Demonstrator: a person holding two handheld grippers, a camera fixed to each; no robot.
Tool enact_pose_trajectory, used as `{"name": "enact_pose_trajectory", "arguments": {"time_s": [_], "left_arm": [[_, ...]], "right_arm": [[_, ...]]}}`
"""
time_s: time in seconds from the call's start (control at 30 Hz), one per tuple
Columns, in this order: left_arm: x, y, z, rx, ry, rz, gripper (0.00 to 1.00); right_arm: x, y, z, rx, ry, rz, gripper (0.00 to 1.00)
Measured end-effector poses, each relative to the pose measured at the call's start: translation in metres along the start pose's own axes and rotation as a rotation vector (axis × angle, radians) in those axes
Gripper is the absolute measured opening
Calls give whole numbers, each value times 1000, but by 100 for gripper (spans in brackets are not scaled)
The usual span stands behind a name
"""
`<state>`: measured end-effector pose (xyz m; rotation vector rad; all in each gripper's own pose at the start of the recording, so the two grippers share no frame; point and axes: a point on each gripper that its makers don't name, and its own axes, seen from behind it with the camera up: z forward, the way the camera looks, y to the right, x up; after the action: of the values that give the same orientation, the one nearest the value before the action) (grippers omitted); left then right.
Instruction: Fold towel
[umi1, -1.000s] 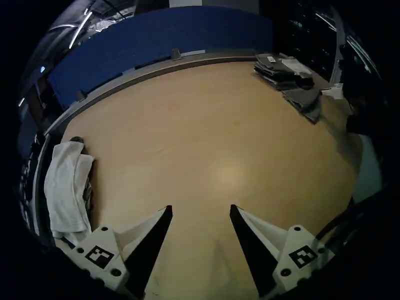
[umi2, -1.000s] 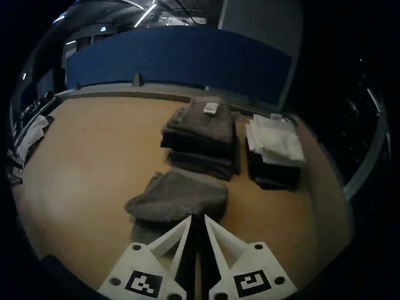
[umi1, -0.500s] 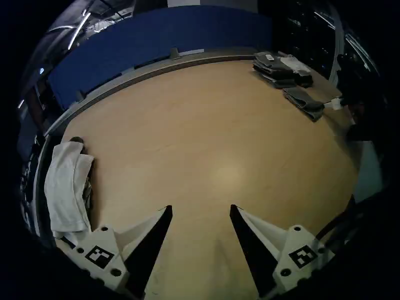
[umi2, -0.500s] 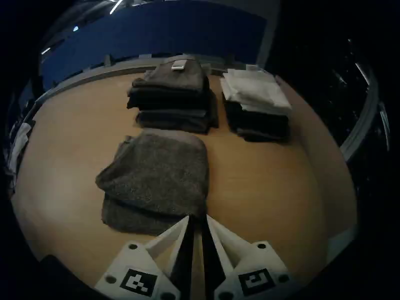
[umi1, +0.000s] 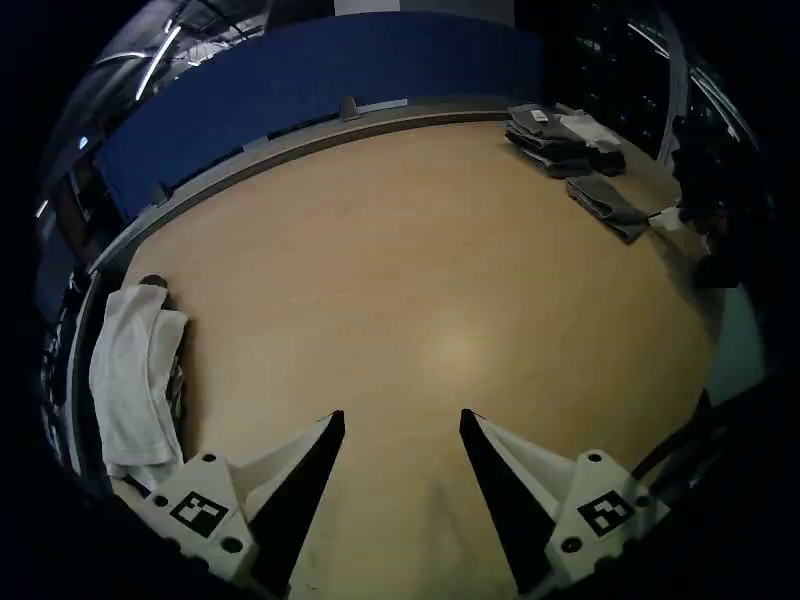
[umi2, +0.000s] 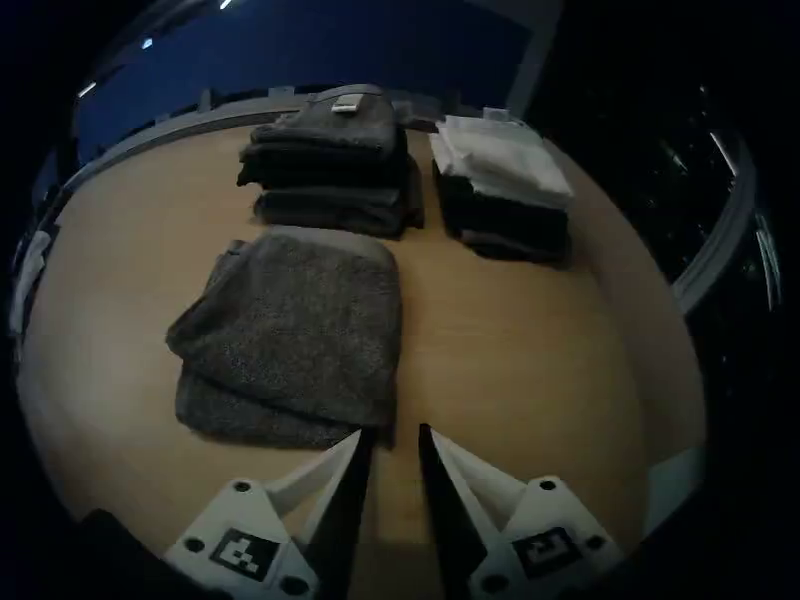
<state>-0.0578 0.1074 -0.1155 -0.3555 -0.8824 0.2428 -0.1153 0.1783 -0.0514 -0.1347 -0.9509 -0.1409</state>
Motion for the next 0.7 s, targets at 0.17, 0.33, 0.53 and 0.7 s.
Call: {"name": "enact_pose_trajectory", "arguments": {"time_s": [0.17,0.33,0.53,0.7], "left_arm": [[1,-1,1,-1,1,1,85],[2,-1,2,-2,3,2,85],[4,0,3,-4,5,1,85],[5,-1,2,-3,8,2,85]], "right_arm": [[-2,3,-4,-11,4,-3,69],[0,5,-8,-19,22,-3,87],[14,-6,-13,4,68,-13,96],[30,-21,-16,32,107,-31,98]]}}
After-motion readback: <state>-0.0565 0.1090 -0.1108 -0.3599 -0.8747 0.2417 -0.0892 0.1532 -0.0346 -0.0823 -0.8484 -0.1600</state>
